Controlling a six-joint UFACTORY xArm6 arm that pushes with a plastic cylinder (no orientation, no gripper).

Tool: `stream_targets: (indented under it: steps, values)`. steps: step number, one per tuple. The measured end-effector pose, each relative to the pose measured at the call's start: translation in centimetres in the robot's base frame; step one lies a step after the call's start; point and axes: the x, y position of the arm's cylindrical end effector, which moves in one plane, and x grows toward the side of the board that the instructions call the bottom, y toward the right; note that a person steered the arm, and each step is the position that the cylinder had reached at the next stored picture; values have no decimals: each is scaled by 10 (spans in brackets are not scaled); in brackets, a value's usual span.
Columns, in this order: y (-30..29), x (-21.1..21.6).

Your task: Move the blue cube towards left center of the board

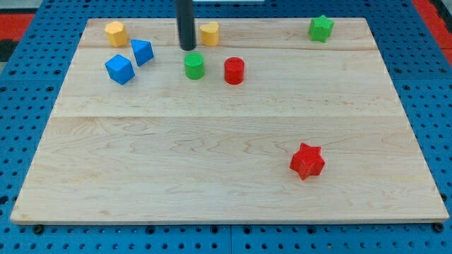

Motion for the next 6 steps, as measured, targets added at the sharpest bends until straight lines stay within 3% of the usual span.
stream_targets:
  steps: [2,4,6]
  values:
    - [-93,24]
    - [-111,73]
    - [-81,85]
